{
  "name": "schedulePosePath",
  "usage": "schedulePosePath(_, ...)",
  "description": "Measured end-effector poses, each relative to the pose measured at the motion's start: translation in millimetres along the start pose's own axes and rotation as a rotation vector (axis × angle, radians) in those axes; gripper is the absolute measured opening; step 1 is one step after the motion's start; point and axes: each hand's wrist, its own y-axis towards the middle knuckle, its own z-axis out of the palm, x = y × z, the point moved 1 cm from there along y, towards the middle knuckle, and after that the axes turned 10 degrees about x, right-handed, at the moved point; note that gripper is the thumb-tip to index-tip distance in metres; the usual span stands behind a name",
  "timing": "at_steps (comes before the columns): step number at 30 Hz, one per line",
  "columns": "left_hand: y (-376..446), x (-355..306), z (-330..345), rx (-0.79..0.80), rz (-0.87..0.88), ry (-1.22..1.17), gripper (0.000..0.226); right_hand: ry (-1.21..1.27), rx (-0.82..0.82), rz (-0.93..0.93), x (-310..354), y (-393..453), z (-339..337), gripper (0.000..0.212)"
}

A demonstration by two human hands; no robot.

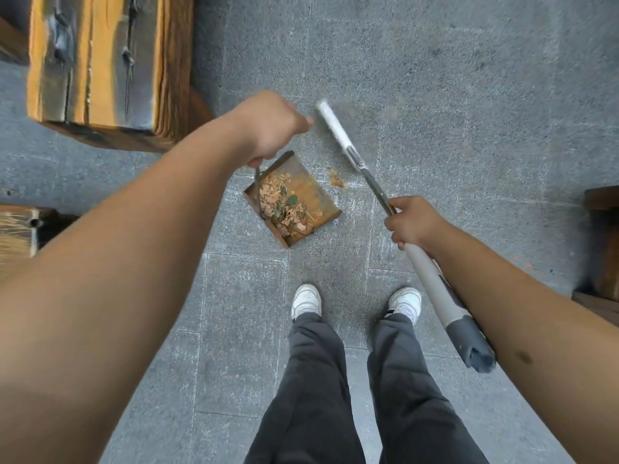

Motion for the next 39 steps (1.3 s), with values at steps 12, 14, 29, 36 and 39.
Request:
schedulePosePath(12,28.2,-33.8,-4.4,0.034,0.060,0.041,0.028,0.377,0.234,0.032,-20.1,-37.1,24.0,0.064)
schedulePosePath(14,29.6,-29.5,-3.6,0.043,0.053,0.010,0.026,0.345,0.181,0.016,-19.4,-35.6,12.6,0.066)
schedulePosePath(29,14.8,-9.4,1.3,0.062,0.024,-0.010,0.035,0.269,0.292,0.042,-11.8,-38.8,42.9,0.065)
schedulePosePath(36,-19.9,31.6,-1.1,-0.034,-0.063,-0.051,0.031,0.179,0.149,-0.019,-10.9,-48.4,5.4,0.063)
schedulePosePath(39,-34.7,52.1,-10.8,0.003,-0.004,-0.132,0.044,0.126,0.089,-0.033,-6.5,-39.6,-6.4,0.062)
